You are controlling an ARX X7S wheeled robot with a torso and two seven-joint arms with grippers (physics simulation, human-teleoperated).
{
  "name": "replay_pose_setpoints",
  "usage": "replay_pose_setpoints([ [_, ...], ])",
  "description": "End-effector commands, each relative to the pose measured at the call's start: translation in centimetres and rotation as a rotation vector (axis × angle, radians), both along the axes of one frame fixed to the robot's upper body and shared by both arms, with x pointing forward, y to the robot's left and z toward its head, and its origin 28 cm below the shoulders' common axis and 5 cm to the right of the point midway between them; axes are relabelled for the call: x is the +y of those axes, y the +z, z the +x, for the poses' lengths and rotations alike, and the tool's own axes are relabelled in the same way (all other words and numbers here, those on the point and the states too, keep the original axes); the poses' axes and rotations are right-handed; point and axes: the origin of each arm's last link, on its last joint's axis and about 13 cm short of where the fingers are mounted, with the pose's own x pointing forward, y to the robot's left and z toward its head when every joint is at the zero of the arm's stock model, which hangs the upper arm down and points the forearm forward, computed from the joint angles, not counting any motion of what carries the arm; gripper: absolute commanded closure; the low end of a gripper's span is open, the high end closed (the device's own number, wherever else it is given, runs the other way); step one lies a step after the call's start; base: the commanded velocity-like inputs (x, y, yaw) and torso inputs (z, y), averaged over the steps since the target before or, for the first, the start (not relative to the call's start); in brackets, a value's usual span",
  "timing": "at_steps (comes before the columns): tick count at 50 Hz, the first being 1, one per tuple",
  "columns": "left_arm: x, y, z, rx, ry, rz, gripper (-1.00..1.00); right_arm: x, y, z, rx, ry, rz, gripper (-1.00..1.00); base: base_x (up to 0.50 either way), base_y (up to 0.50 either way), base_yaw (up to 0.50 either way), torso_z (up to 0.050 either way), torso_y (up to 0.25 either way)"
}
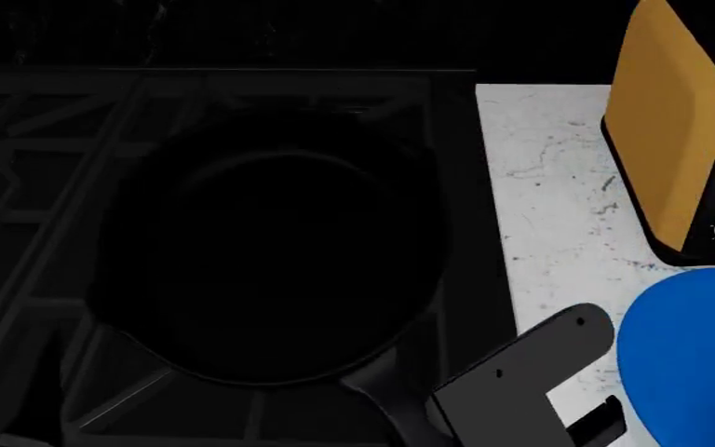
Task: Pick up the pan and dump the vegetables in it onto the plate. Then return the pan to the stove.
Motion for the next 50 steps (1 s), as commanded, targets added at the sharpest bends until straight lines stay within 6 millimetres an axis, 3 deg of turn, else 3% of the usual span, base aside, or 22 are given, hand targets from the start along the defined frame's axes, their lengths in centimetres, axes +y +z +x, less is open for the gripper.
replay_pose_setpoints([
  [1,0.2,0.2,0.0,-0.029,-0.016,-0.045,-1.0,-0.2,1.1,1.4,-0.024,-0.02,-0.055,1.0,0.0,0.0,0.0,0.01,0.01],
  [45,0.3,0.2,-1.2,-0.034,0.01,-0.034,-1.0,-0.8,-3.7,4.4,0.034,-0.043,0.065,1.0,0.0,0.0,0.0,0.0,0.002],
  [46,0.3,0.2,-1.2,-0.033,0.009,-0.035,-1.0,-0.9,-3.6,4.2,0.038,-0.041,0.069,-1.0,0.0,0.0,0.0,0.0,0.0],
  [50,0.2,0.2,-1.2,-0.036,0.005,-0.037,-1.0,-1.1,-2.8,3.5,0.014,-0.051,0.071,-1.0,0.0,0.0,0.0,0.0,0.0],
])
